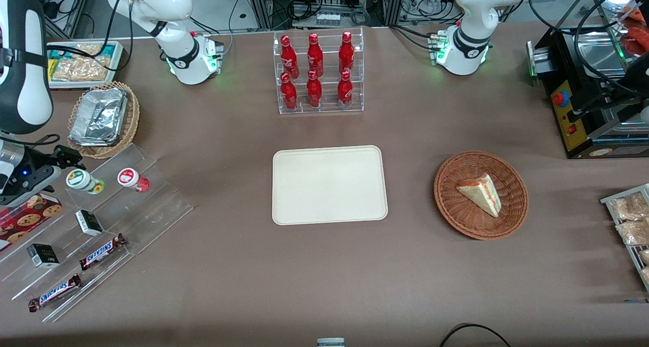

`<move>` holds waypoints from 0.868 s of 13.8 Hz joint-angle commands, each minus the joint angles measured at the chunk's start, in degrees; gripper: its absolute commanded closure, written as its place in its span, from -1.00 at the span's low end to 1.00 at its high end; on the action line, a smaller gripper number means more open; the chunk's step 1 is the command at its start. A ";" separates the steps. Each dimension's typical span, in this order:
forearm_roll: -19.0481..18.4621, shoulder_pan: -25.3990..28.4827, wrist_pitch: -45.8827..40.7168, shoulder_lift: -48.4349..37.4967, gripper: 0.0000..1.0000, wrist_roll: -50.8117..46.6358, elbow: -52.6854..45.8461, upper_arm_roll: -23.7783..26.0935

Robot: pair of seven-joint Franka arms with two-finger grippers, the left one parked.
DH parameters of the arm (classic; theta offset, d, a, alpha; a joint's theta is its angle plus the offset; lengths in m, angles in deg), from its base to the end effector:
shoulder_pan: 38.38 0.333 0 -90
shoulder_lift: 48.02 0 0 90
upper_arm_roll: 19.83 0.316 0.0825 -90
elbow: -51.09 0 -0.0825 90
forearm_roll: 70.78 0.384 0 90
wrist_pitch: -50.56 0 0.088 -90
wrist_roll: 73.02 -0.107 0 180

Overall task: Place green gum on tray
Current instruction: 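Close the right gripper around the green-labelled gum jar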

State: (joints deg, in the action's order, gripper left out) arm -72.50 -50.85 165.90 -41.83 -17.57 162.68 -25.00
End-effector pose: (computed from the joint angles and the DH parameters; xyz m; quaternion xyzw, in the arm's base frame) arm 0.5503 -0.1756 0.4219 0.9434 0.3304 -0.0278 0.0021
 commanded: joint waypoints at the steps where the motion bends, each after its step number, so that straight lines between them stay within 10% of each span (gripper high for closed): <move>1: -0.47 -0.71 3.04 -1.09 -1.00 0.89 2.94 0.33; 11: 0.94 -2.82 11.74 -0.82 -0.96 3.79 9.18 0.33; 12: 1.20 -2.82 11.74 -0.82 -0.38 4.22 9.18 0.33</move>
State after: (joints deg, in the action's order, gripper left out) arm -72.41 -53.13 176.10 -41.86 -15.08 170.73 -24.97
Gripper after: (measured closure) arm 0.022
